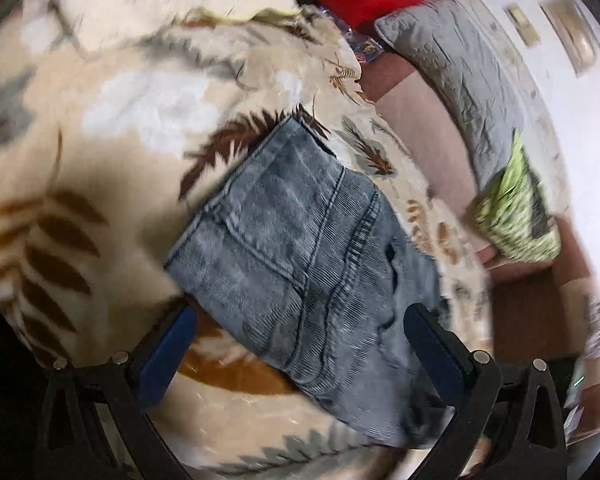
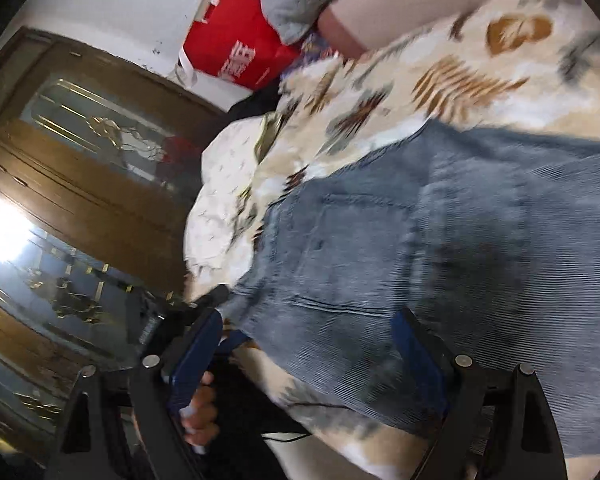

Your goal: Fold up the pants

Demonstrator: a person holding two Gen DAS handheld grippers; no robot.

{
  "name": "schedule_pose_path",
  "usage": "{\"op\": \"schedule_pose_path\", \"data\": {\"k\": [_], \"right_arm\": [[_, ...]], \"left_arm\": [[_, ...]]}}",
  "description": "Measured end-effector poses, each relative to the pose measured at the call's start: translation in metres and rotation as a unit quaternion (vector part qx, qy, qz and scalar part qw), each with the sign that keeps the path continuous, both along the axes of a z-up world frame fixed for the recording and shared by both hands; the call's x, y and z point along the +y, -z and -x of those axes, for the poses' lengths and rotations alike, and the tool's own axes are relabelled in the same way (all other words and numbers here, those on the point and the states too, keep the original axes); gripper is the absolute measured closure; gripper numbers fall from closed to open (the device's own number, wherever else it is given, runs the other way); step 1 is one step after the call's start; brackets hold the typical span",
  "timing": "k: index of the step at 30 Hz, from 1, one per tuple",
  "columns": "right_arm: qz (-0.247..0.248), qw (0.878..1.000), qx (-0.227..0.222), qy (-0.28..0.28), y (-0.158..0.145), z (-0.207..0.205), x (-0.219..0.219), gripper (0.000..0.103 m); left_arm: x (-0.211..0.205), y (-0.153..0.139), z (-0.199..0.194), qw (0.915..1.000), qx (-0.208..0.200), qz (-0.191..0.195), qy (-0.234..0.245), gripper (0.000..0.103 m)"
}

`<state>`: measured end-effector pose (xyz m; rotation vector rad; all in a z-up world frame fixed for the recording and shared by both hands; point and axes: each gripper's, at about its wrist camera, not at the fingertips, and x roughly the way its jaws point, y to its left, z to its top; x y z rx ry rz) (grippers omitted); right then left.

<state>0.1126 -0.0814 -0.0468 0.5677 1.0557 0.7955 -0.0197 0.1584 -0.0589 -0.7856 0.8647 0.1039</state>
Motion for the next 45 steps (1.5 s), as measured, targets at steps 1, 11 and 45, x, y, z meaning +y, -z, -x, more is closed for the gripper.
{"op": "schedule_pose_path", "data": {"k": [1, 11, 45], "right_arm": [[0.005, 1.0, 0.003, -0.003, 0.001, -0.003, 0.005, 0.014], [0.041, 0.999, 0.029, -0.004, 0.007, -0.027, 0.023, 0.014], [0.111, 0.988, 0.104, -0.023, 0.034, -0.057, 0.071, 0.004]], "left_arm": [[-0.003, -0.003, -0.001, 0.9998, 0.003, -0.022, 0.001, 0.001], [-0.005, -0.004, -0.008, 0.9941, 0.028, -0.104, 0.006, 0.001], [0.006, 0.011, -0.035, 0.9984, 0.054, -0.012, 0.014, 0.056]]}}
